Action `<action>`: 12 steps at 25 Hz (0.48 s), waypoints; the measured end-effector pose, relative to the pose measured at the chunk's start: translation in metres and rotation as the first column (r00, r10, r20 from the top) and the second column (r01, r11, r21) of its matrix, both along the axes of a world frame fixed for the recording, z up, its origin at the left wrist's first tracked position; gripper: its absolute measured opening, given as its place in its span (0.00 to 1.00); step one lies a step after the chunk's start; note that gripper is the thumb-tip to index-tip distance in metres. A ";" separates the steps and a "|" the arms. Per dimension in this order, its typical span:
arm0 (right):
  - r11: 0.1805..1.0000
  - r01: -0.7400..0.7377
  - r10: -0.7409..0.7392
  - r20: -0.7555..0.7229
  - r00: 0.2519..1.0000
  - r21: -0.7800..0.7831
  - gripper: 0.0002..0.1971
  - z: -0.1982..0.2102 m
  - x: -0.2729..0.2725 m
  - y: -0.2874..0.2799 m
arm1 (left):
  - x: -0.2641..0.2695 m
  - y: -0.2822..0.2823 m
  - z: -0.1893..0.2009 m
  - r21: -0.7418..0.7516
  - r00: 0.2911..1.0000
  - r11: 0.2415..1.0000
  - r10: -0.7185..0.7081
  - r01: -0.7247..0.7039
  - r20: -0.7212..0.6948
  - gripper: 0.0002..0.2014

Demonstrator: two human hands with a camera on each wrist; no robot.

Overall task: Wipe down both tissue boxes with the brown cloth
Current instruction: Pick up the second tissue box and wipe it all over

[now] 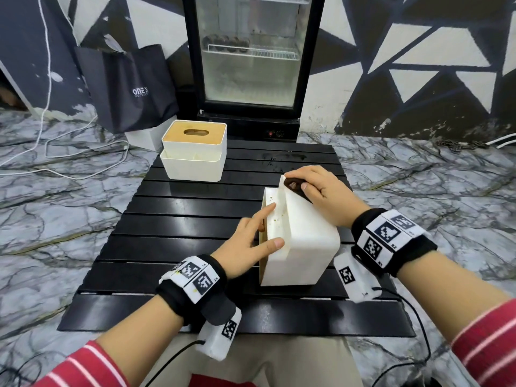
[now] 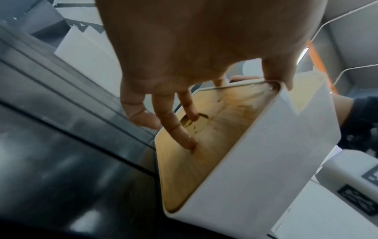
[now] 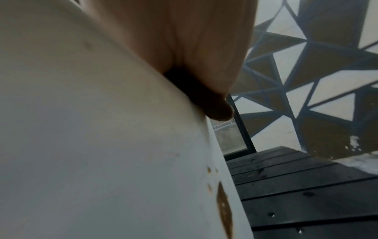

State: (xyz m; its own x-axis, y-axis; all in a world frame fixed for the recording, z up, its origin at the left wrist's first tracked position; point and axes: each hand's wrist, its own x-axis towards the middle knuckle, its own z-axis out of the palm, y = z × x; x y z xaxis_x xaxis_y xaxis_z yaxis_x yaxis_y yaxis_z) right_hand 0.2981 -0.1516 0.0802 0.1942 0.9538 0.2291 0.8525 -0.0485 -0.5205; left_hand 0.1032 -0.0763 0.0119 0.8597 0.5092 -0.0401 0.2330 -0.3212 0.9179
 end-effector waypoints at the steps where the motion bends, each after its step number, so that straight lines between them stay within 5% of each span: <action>1: 1.000 0.005 -0.004 -0.005 1.000 0.008 0.19 0.000 -0.001 0.000 | -0.001 0.000 -0.004 -0.032 1.000 1.000 0.000 0.001 0.026 0.33; 6: 0.998 0.055 -0.054 -0.048 0.997 0.020 0.19 -0.001 -0.005 -0.002 | -0.004 0.004 0.001 -0.067 1.000 0.998 0.001 0.001 0.031 0.33; 12: 0.982 0.191 -0.191 -0.079 0.978 -0.016 0.20 0.000 -0.021 -0.013 | -0.011 0.006 0.028 0.167 0.990 0.976 0.139 -0.137 0.000 0.30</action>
